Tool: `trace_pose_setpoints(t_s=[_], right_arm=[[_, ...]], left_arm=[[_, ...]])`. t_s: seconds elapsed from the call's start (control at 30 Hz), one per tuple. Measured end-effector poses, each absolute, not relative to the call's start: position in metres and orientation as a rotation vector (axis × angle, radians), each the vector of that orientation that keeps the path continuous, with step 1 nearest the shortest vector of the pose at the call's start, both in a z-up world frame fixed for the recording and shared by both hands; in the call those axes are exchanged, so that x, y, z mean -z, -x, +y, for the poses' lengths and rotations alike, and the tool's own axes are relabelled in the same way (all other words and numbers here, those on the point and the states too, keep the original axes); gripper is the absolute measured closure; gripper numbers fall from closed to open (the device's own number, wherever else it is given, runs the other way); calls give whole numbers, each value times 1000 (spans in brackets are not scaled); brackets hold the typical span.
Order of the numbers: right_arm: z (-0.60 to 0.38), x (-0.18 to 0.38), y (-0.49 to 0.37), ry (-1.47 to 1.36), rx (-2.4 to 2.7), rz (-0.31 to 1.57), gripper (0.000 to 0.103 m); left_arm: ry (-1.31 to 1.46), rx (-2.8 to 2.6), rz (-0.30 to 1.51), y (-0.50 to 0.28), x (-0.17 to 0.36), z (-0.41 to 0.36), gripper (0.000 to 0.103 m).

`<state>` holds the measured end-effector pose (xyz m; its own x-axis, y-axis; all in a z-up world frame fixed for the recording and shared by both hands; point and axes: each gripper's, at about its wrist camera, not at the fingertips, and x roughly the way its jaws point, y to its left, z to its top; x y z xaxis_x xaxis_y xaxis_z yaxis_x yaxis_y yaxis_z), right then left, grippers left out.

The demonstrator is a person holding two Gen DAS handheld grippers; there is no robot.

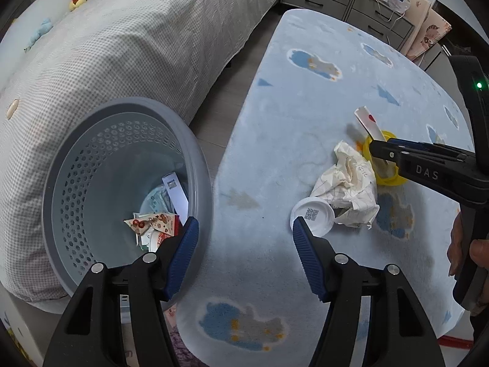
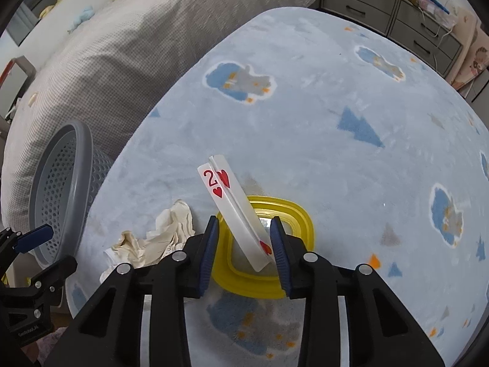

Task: Collect trash
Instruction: 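Grasp the two-of-hearts playing card with the right tool while the left tool grasps the white cup lid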

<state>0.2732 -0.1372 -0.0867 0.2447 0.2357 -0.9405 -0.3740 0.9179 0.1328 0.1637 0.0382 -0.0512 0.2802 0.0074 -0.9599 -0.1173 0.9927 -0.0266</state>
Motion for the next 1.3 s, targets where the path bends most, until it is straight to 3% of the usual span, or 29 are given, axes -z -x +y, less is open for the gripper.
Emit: trace_pose_setpoints(t_s=[0.3, 1.07, 1.13, 1.23, 1.3], right_arm=[[-144, 79, -271, 58, -423, 1272, 89], [-202, 42, -215, -189, -370, 1265, 89], [-203, 42, -214, -190, -368, 1267, 89], [-204, 42, -211, -198, -361, 1269, 89], [-205, 41, -211, -205, -355, 1271, 89]], left_arm=[[100, -52, 1288, -165, 56, 30, 41], [57, 35, 1254, -168, 99, -13, 42], [54, 34, 1245, -171, 99, -14, 44], [46, 28, 1241, -174, 99, -13, 61], [68, 39, 1245, -174, 98, -8, 64]])
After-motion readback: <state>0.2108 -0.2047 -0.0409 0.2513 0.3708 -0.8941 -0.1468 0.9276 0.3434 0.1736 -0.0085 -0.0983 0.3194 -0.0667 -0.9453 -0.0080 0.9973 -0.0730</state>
